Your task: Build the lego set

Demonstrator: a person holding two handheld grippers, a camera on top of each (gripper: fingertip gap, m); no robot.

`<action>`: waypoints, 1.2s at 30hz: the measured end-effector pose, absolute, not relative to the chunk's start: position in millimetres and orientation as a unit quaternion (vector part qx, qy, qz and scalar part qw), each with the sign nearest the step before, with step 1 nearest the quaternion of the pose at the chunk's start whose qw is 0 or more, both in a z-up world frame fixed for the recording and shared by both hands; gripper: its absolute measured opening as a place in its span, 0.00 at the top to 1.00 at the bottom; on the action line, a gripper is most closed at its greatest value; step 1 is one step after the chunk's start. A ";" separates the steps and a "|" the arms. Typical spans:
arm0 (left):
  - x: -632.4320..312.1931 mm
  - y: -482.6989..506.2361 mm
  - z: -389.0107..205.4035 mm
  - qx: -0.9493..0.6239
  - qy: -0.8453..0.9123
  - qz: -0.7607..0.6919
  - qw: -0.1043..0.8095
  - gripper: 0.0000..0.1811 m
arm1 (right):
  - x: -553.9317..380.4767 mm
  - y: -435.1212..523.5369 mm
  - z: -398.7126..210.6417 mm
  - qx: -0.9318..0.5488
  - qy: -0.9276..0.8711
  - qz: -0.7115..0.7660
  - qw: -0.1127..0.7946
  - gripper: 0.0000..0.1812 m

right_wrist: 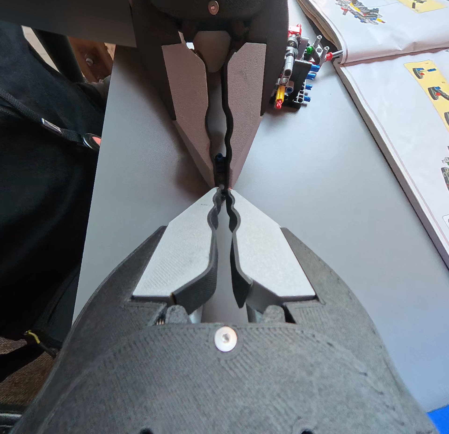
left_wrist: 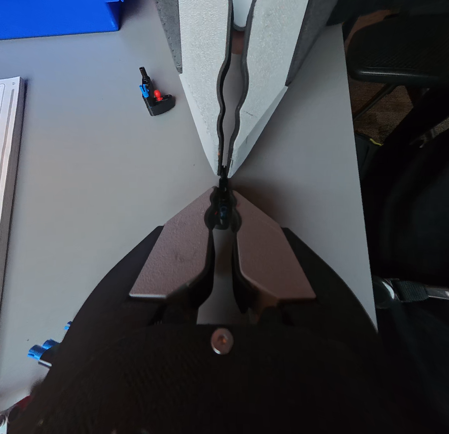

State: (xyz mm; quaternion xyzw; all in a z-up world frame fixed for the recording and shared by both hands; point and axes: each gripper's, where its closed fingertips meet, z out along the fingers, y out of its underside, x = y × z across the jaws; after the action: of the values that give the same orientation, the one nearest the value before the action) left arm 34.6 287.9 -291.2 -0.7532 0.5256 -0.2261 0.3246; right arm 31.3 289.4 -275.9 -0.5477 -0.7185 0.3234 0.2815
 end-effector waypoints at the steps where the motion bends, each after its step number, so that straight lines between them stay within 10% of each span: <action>1: 34.6 287.9 -291.2 -0.753 0.526 -0.226 0.325 0.97 | 31.1 289.4 -275.8 -0.547 -0.717 0.325 0.284 1.00; 36: 32.8 293.2 -290.5 -0.768 0.500 -0.245 0.317 0.97 | 26.7 295.4 -273.0 -0.558 -0.691 0.333 0.317 1.00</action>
State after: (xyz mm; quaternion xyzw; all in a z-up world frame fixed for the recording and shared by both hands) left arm 32.8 293.2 -290.5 -0.7681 0.4997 -0.2446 0.3170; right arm 26.7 295.4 -273.0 -0.5581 -0.6906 0.3334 0.3170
